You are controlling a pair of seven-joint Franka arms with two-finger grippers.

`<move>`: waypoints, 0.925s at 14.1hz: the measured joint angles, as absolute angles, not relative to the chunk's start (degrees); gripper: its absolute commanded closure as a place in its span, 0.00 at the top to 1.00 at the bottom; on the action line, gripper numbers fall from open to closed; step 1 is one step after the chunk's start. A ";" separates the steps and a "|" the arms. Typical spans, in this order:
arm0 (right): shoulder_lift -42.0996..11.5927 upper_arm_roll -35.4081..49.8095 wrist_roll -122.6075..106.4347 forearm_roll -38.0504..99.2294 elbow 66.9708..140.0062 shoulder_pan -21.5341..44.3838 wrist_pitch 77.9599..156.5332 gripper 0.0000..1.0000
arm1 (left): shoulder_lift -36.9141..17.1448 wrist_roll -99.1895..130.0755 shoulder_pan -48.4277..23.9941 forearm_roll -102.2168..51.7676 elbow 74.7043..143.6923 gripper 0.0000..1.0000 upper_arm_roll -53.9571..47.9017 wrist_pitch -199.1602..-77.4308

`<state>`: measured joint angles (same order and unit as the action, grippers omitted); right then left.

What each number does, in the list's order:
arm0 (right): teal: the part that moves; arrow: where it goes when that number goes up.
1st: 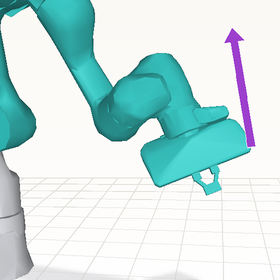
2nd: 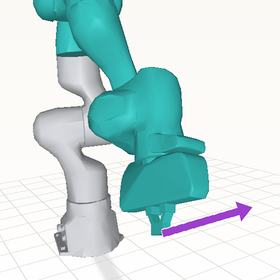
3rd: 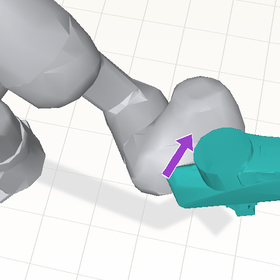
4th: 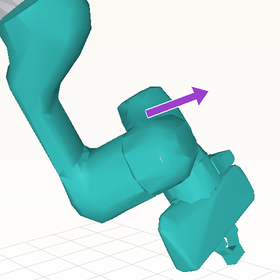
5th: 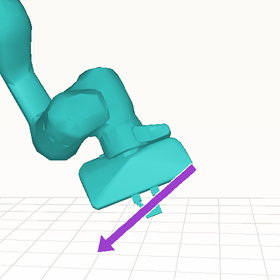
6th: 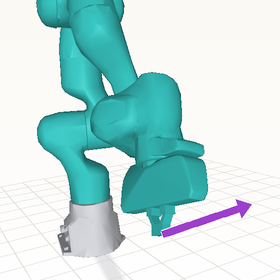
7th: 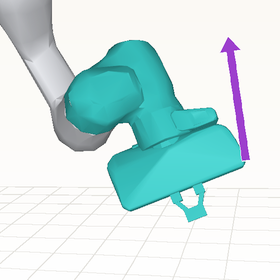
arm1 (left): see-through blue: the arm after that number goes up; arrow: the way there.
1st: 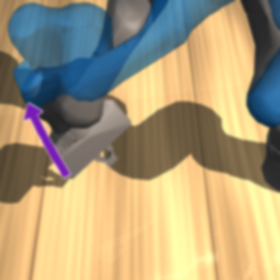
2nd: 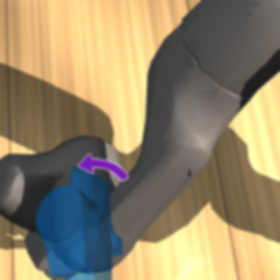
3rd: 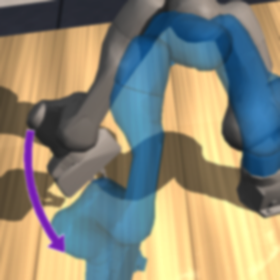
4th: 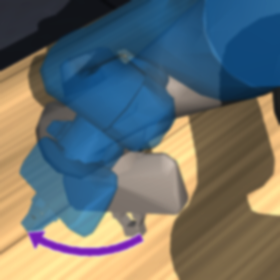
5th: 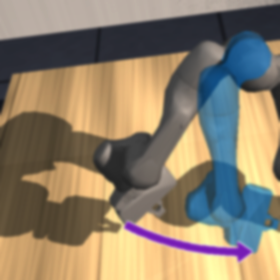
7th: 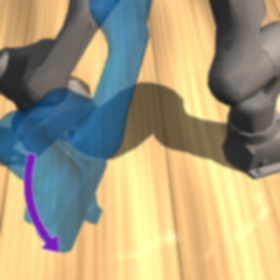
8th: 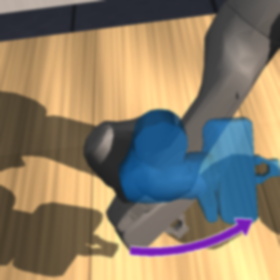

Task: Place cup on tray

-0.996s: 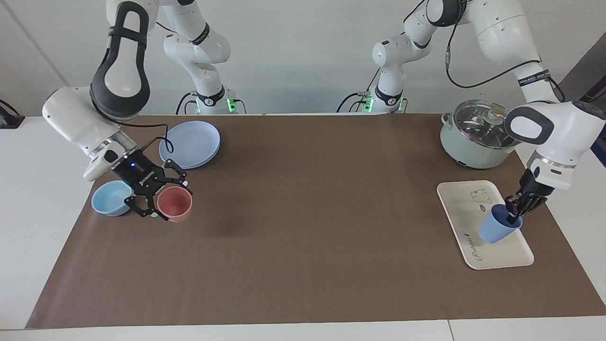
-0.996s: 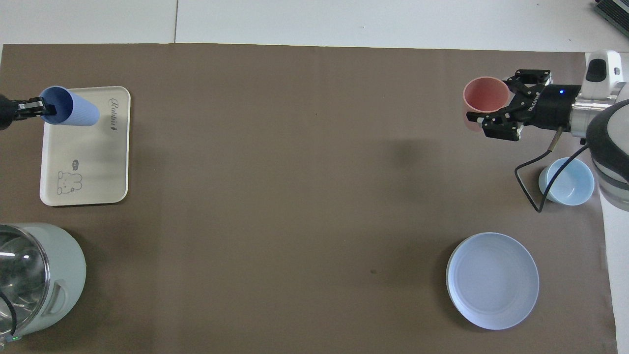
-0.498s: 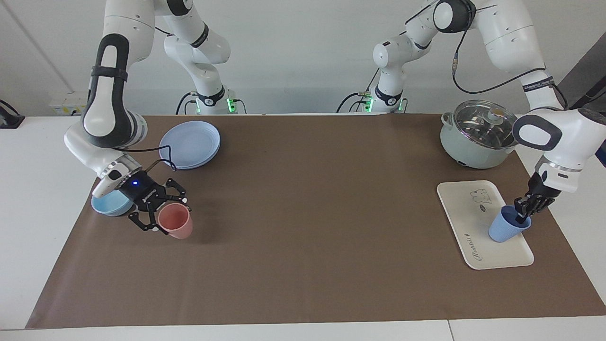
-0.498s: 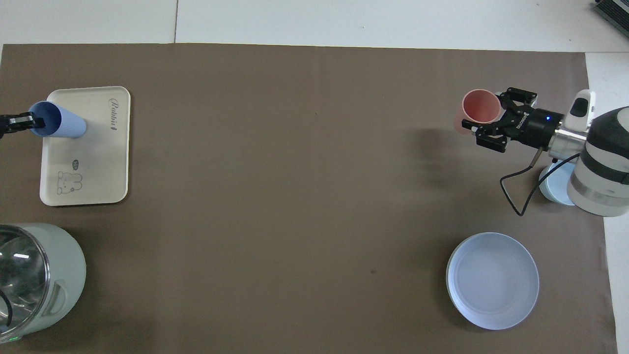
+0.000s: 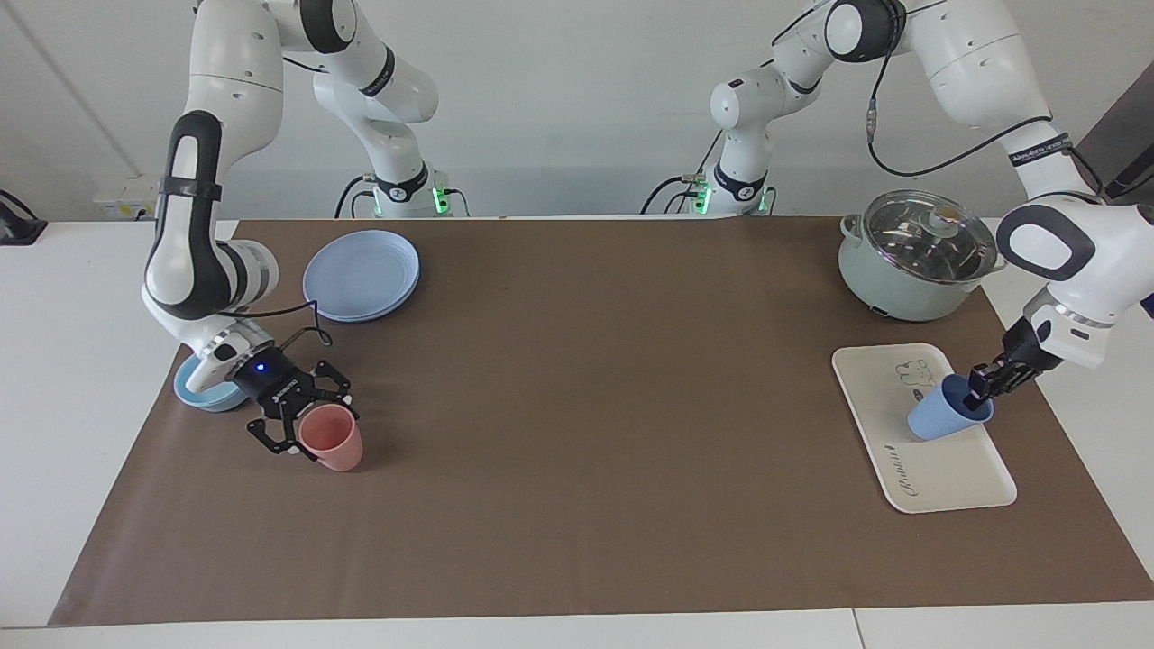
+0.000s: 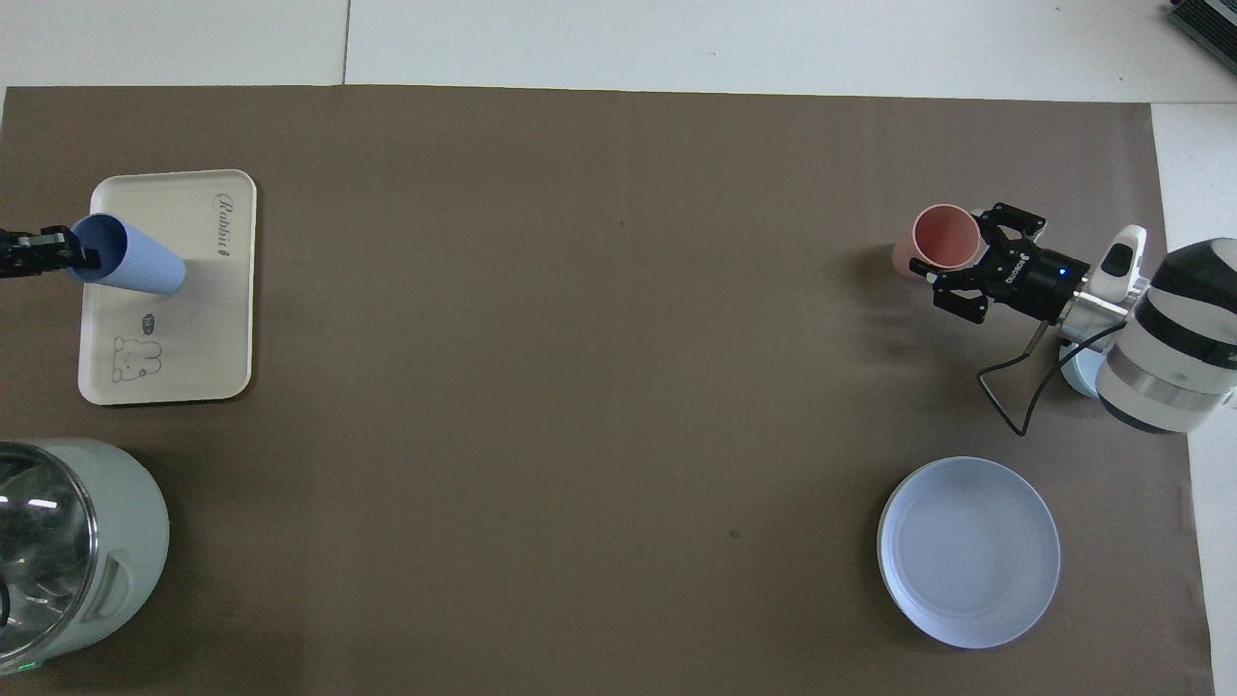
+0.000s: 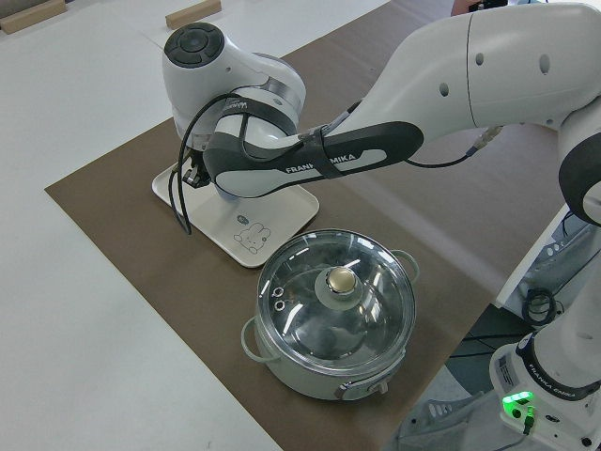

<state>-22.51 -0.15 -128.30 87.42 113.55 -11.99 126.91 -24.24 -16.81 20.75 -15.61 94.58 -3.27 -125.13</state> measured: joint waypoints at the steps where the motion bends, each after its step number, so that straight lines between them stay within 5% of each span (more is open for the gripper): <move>1: -22.51 -0.14 -128.86 87.43 113.81 -12.24 126.91 0.00 | -24.24 -16.79 20.75 -15.27 94.58 0.00 -3.23 -125.10; 5: -22.51 -0.13 -129.35 87.43 114.19 -12.81 126.87 0.00 | -24.24 -16.62 20.75 -9.83 94.58 0.00 -3.19 -125.10; 6: -22.51 -0.11 -129.35 87.43 114.20 -12.83 126.87 0.21 | -24.24 -16.62 20.75 -9.71 94.58 0.00 -3.19 -125.10; 7: -22.51 -0.10 -129.36 87.43 114.20 -12.83 126.87 0.96 | -24.24 -16.61 20.75 -9.70 94.58 0.00 -3.19 -125.10; 9: -22.51 -0.07 -129.36 87.43 114.21 -12.83 126.87 1.00 | -24.25 -16.52 20.75 -9.70 94.58 0.00 -3.16 -125.10; 11: -22.51 -0.03 -129.38 87.44 114.21 -12.85 126.87 1.00 | -24.25 -16.50 20.75 -9.70 94.58 0.24 -3.16 -125.10; 13: -22.51 -0.03 -129.38 87.45 114.20 -12.88 126.87 1.00 | -24.25 -16.39 20.75 -9.70 94.58 0.68 -3.17 -125.10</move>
<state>-22.51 -0.03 -129.38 87.45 114.20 -12.88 126.87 -24.25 -16.39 20.75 -9.70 94.58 -3.17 -125.10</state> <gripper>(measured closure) 0.000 0.890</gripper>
